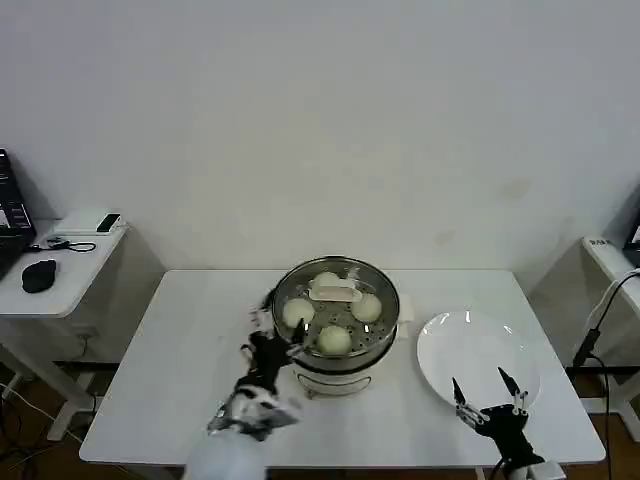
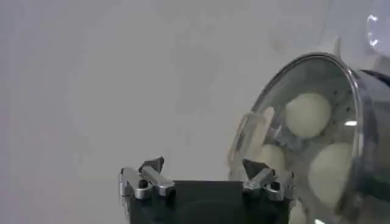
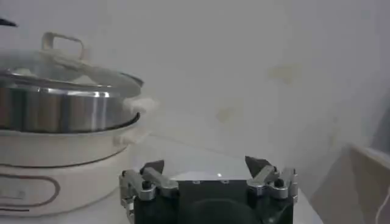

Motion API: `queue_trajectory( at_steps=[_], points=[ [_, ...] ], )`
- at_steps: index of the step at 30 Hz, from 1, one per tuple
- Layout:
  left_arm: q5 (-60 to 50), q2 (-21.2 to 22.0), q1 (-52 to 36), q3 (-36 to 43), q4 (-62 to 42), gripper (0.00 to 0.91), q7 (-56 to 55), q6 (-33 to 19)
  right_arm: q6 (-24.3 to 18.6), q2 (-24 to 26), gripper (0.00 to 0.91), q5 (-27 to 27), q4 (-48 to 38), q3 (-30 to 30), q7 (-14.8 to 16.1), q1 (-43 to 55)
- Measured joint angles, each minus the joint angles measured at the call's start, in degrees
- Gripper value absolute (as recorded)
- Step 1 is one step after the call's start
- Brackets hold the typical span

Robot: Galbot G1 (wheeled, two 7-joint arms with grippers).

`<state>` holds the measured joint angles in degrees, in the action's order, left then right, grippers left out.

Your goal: Take steamed baozi put them in steamer then cover it.

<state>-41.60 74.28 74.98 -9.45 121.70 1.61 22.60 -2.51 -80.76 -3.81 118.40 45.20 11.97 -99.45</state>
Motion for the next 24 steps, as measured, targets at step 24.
queue_trajectory(
  at_steps=[24],
  points=[
    [46.97, 2.82, 27.46, -26.35, 0.27, 0.907, -11.35, -22.56, -2.89, 12.22, 0.907, -12.72, -0.27, -4.38, -3.91, -5.91]
  ],
)
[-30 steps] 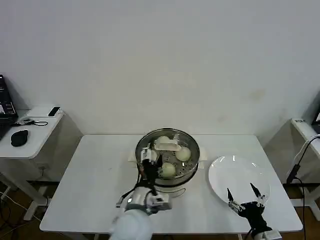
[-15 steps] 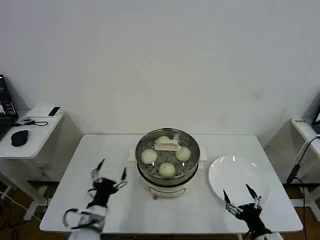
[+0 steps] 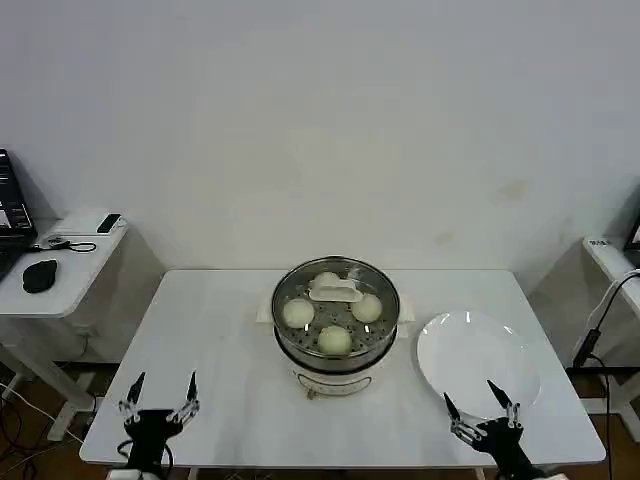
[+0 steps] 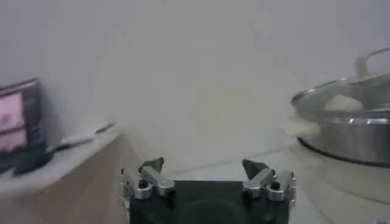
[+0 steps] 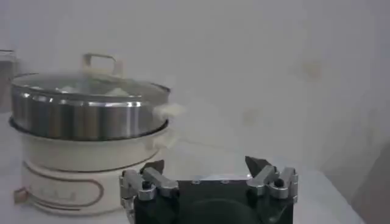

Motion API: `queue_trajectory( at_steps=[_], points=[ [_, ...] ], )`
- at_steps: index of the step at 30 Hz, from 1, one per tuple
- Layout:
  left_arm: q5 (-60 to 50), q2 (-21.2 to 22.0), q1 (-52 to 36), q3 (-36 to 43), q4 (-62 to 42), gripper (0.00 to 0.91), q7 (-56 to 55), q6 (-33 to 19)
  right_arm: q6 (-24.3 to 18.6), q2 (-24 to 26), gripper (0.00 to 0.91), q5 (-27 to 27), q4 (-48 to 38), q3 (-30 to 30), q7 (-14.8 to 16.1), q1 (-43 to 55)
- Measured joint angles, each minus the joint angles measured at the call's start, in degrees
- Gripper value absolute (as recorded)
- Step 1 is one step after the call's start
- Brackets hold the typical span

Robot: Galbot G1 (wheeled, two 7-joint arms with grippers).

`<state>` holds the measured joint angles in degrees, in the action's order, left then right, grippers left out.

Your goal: Take steamed baozi put them in steamer then cover it.

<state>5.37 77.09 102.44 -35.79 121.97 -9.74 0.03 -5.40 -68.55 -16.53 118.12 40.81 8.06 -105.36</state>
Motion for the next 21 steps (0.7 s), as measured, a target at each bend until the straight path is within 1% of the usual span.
queue_trajectory(
  at_steps=[10, 16, 21],
  points=[
    [1.27, 1.65, 5.08, 0.01, 1.33, 0.907, 1.14, -1.72, 0.96, 2.75, 0.907, -2.77, 0.17, -0.65, -1.47, -2.01],
    [1.05, 2.64, 6.01, 0.81, 1.46, 0.907, 1.32, -2.01, 1.29, 4.36, 0.907, -4.44, 0.08, -1.62, -2.03, -3.13],
    [0.99, 3.22, 6.57, 1.81, 2.29, 0.907, 1.29, -1.53, 0.68, 5.00, 0.907, -5.03, -0.11, -1.90, -2.41, -3.29]
  ],
)
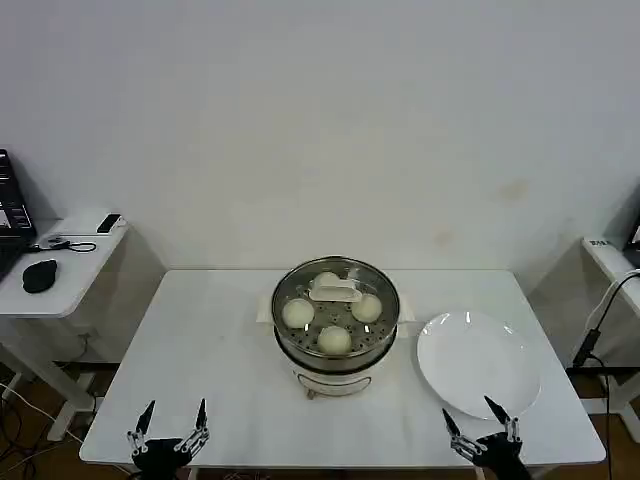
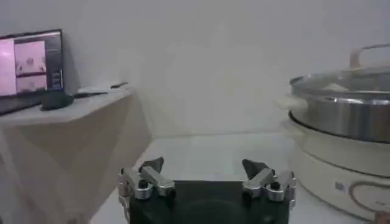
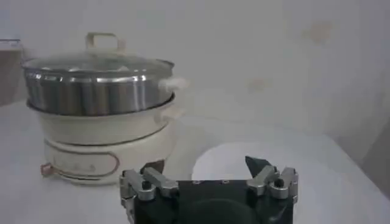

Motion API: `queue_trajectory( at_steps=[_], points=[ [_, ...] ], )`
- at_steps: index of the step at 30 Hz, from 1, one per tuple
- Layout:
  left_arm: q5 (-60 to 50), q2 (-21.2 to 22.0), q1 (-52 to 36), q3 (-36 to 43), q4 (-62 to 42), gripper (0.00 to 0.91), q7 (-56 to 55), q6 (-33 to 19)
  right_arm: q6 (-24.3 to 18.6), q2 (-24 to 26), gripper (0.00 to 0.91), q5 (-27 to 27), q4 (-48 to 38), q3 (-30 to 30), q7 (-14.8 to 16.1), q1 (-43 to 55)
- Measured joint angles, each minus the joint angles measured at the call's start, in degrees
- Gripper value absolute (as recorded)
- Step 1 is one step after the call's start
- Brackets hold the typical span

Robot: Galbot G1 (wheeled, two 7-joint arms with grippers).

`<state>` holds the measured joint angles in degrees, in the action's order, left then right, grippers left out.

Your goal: Take steamed baozi put them in steamer then cover it.

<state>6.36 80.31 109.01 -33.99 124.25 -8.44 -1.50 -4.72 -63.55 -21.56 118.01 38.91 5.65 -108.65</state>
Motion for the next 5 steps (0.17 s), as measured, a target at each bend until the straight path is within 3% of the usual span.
queue_trajectory(
  at_steps=[5],
  points=[
    [0.36, -0.02, 0.66, 1.20, 0.49, 0.907, -0.09, 1.12, -0.40, 0.32, 0.907, 0.29, 0.45, -0.30, -0.49, -0.44]
  ],
)
